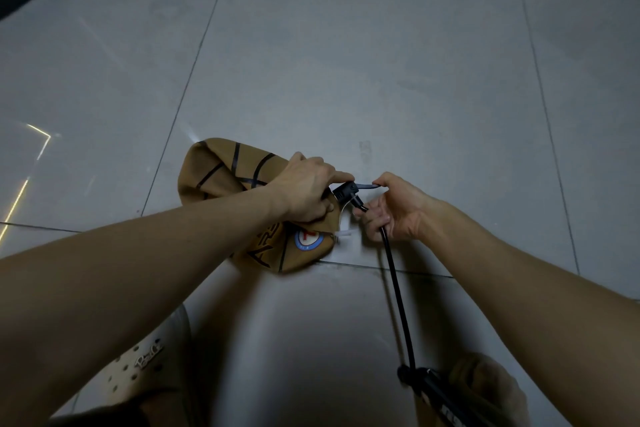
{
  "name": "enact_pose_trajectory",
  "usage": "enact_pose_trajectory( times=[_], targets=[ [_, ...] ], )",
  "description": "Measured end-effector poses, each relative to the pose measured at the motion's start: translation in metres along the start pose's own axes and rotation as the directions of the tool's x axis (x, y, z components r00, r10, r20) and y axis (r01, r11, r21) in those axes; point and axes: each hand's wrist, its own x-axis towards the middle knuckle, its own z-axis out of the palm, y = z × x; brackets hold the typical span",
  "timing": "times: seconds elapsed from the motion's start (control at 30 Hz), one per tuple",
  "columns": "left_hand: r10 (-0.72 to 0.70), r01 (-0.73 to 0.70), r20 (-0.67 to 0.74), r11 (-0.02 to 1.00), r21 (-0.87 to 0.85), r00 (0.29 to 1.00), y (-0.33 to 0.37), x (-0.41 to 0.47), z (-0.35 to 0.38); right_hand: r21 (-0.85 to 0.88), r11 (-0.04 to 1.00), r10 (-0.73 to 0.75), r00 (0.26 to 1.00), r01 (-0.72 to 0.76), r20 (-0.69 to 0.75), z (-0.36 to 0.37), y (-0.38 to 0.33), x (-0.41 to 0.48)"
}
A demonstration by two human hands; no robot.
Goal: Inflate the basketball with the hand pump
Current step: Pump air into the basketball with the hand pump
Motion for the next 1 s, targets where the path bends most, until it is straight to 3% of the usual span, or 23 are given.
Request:
enact_pose_trajectory(
  times=[1.0],
  targets=[
    [0.035, -0.035, -0.012, 0.999, 0.022, 0.999, 0.001, -0.002, -0.003, 0.098, 0.995, -0.021, 0.993, 0.01, 0.114, -0.012, 0.012, 0.013]
  ],
)
